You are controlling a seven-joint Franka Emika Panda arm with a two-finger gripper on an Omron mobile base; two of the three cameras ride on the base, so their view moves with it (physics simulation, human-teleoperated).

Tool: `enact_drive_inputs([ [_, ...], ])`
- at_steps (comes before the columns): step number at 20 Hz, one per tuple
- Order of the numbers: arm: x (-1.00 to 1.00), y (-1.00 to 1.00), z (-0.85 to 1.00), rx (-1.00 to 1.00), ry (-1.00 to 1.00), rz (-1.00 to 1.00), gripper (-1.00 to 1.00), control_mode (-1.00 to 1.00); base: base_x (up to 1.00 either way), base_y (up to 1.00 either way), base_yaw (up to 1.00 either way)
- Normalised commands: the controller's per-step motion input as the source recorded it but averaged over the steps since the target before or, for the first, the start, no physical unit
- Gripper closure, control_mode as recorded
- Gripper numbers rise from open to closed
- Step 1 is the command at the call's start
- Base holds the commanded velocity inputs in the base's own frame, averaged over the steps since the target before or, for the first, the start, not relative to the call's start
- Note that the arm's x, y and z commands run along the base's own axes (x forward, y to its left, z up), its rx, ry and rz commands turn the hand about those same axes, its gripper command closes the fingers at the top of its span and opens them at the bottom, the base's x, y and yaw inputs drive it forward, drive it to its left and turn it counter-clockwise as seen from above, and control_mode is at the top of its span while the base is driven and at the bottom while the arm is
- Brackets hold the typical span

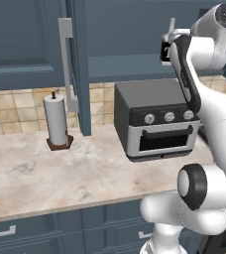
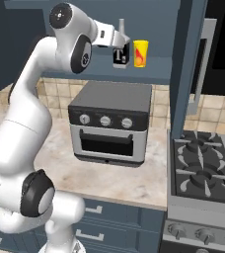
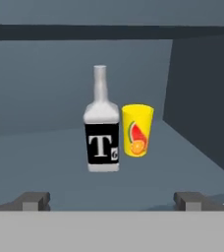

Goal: Open the cabinet directly in front. Then move the liquor and the cup to the dining counter with the jar on it.

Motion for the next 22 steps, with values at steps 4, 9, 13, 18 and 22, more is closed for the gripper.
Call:
enact_drive_inputs([
  [4, 0.29, 0.00, 0.00, 0.00, 0.00, 0.00, -1.00, -1.00, 0.00, 0.00, 0.00],
  [9, 0.41, 0.00, 0.00, 0.00, 0.00, 0.00, -1.00, -1.00, 0.00, 0.00, 0.00],
  [13, 0.42, 0.00, -0.11, 0.00, 0.00, 0.00, -1.00, -1.00, 0.00, 0.00, 0.00],
  [18, 0.48, 0.00, 0.00, 0.00, 0.00, 0.00, -1.00, -1.00, 0.00, 0.00, 0.00],
  [22, 0.49, 0.00, 0.00, 0.00, 0.00, 0.00, -1.00, -1.00, 0.00, 0.00, 0.00],
])
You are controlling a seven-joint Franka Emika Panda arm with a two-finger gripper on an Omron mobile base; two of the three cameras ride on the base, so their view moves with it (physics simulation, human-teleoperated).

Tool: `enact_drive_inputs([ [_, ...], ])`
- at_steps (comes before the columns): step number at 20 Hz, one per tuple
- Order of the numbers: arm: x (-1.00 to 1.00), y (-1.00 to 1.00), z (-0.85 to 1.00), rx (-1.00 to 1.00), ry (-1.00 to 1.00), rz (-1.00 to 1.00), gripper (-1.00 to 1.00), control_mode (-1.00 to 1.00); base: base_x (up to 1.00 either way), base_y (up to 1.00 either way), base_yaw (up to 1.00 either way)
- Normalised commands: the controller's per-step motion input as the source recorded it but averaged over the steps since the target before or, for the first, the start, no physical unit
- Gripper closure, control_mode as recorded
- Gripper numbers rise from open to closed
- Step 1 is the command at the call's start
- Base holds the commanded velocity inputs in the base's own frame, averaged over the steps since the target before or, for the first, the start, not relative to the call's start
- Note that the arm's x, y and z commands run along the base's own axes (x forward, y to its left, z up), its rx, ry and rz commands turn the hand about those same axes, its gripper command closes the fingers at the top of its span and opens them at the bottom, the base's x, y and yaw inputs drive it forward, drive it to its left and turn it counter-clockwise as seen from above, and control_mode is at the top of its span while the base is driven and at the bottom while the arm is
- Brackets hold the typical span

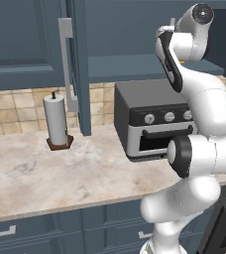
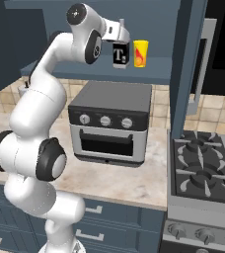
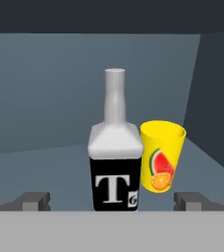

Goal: Open the cabinet directly in front. Then move the liquor and the cup to the dining counter with the jar on it.

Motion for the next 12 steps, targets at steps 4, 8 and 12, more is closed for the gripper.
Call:
enact_drive_inputs([
  [4, 0.30, -0.22, 0.00, 0.00, 0.00, 0.00, -1.00, -1.00, 0.00, 0.00, 0.00],
  [8, 0.27, -0.23, 0.00, 0.00, 0.00, 0.00, -1.00, -1.00, 0.00, 0.00, 0.00],
  [12, 0.27, -0.04, 0.00, 0.00, 0.00, 0.00, -1.00, -1.00, 0.00, 0.00, 0.00],
])
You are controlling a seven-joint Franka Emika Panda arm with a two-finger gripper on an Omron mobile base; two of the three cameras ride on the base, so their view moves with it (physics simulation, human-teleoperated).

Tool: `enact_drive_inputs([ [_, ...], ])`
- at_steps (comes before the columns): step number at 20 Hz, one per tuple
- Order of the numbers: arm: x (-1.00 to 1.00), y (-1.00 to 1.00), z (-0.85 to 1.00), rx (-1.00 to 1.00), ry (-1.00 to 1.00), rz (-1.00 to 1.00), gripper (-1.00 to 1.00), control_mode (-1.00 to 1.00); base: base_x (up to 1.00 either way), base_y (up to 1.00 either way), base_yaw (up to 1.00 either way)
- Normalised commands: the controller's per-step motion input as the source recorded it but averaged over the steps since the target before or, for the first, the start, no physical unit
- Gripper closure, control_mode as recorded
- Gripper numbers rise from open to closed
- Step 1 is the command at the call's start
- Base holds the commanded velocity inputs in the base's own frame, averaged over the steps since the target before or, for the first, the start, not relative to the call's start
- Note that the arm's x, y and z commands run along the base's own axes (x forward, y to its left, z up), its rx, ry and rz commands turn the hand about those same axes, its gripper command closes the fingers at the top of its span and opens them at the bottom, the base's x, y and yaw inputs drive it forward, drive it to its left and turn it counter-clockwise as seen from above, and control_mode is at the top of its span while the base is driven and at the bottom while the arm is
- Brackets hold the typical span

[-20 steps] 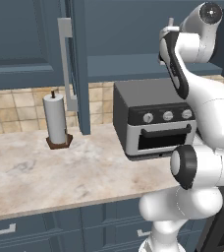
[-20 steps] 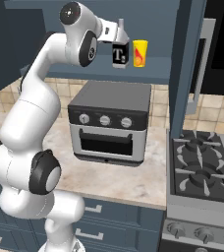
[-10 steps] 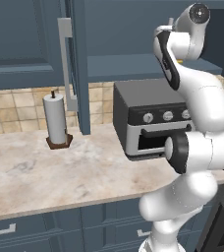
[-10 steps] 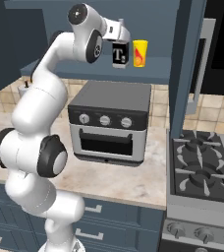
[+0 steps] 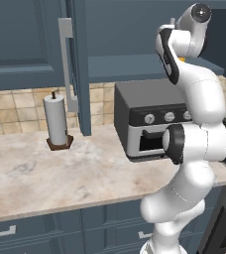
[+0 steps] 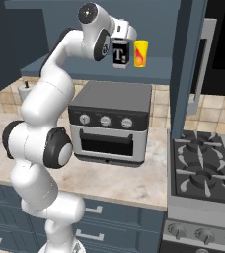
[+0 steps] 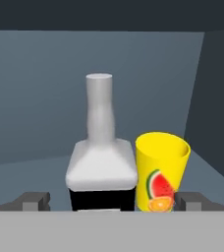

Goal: Open the cabinet directly in front. Then move the liquor and the cup to the dining counter with the jar on it.

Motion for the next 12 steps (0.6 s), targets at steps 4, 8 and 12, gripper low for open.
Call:
enact_drive_inputs([
  [4, 0.31, 0.00, 0.00, 0.00, 0.00, 0.00, -1.00, -1.00, 0.00, 0.00, 0.00],
  [8, 0.31, 0.00, 0.00, 0.00, 0.00, 0.00, -1.00, -1.00, 0.00, 0.00, 0.00],
  [12, 0.25, -0.01, 0.00, 0.00, 0.00, 0.00, -1.00, -1.00, 0.00, 0.00, 0.00],
])
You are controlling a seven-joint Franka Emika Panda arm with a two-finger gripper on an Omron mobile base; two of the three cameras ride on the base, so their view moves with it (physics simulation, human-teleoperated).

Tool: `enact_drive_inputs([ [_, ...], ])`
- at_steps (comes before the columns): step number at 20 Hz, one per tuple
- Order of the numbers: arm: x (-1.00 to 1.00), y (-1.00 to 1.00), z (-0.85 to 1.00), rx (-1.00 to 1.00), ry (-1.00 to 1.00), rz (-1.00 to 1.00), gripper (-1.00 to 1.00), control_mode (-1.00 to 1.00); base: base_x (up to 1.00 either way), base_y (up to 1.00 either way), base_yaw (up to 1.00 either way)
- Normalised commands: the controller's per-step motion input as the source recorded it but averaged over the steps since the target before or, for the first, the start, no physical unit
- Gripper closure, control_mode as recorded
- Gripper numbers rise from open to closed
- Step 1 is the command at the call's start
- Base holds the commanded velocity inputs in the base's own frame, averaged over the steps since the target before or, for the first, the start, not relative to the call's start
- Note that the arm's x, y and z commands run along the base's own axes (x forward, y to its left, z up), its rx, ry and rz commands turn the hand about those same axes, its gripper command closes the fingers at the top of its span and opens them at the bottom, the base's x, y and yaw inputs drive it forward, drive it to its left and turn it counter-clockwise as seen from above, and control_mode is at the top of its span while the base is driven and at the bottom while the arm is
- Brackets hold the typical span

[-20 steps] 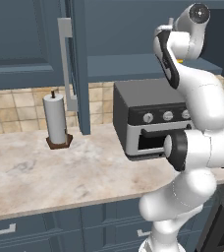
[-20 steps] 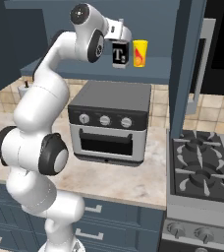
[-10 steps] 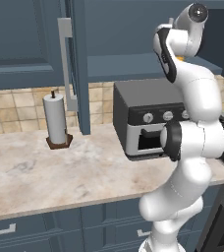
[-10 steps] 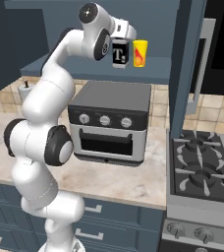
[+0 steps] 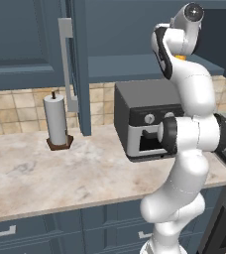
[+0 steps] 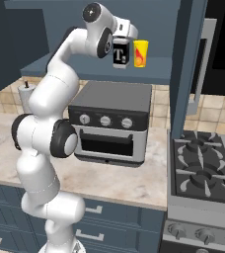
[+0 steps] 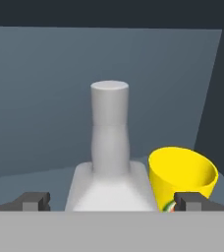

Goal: Open the cabinet directly in front. Then move the liquor and the cup to the dining counter with the jar on it.

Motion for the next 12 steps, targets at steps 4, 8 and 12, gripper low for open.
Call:
enact_drive_inputs([
  [4, 0.20, -0.07, 0.00, 0.00, 0.00, 0.00, -1.00, -1.00, 0.00, 0.00, 0.00],
  [8, 0.15, -0.10, 0.00, 0.00, 0.00, 0.00, -1.00, -1.00, 0.00, 0.00, 0.00],
  [12, 0.11, -0.12, 0.00, 0.00, 0.00, 0.01, -1.00, -1.00, 0.00, 0.00, 0.00],
])
